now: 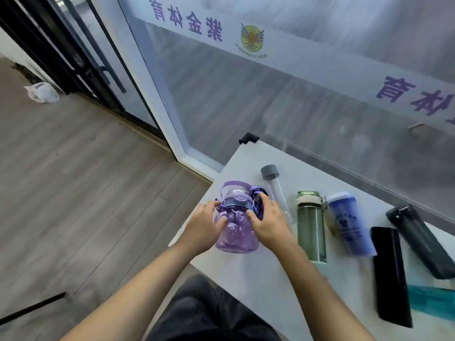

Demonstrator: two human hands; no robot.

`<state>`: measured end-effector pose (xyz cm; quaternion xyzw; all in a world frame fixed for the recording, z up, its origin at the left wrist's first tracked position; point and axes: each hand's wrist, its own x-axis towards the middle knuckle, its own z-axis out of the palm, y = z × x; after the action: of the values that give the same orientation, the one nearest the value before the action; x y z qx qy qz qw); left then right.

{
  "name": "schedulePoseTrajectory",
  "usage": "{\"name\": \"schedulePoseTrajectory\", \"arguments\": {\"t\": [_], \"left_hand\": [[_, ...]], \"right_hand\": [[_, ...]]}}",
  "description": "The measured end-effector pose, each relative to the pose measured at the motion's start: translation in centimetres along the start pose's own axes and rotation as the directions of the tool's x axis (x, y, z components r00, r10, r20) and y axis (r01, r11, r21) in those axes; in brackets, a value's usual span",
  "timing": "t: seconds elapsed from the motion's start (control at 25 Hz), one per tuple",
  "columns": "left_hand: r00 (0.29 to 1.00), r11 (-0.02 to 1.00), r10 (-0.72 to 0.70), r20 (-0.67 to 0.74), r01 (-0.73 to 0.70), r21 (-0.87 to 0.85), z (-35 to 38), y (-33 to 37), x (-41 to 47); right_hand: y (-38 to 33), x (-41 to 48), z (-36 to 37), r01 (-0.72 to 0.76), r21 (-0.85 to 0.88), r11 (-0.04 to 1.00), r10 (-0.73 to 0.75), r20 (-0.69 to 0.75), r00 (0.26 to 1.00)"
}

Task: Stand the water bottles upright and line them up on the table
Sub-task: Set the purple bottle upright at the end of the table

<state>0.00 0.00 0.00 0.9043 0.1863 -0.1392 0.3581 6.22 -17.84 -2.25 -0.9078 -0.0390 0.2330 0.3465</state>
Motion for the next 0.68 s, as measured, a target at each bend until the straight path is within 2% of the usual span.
{"name": "schedulePoseTrajectory", "arguments": {"t": [0.12, 0.24, 0.4, 0.56, 0.68], "left_hand": [[0.983, 0.975, -0.162, 0.088, 0.173, -0.138, 0.7, 0.3, 3.5], [0.932, 0.908, -0.313, 0.183, 0.35, -0.23, 0.8, 0.5, 6.3], [0.883, 0.818, -0.348, 0.316, 0.451, -0.357, 1.1, -0.1, 8.7], [0.893, 0.738, -0.333, 0.303, 0.447, -0.506, 0.7, 0.5, 9.2], [0.927, 0.673, -0.315, 0.203, 0.369, -0.641, 0.2, 0.5, 9.8]], "right_hand": [[0.3, 2.9, 1.3, -0.148, -0.009, 0.989, 0.149, 0.096, 0.984], [0.4, 5.0, 3.0, -0.296, 0.102, 0.95, 0.275, 0.183, 0.944], [0.6, 6.3, 4.0, -0.409, 0.324, 0.853, 0.357, 0.209, 0.911], [-0.3, 6.2, 4.0, -0.402, 0.468, 0.787, 0.358, 0.185, 0.915], [-0.8, 6.4, 3.5, -0.27, 0.629, 0.729, 0.301, 0.06, 0.952]]}}
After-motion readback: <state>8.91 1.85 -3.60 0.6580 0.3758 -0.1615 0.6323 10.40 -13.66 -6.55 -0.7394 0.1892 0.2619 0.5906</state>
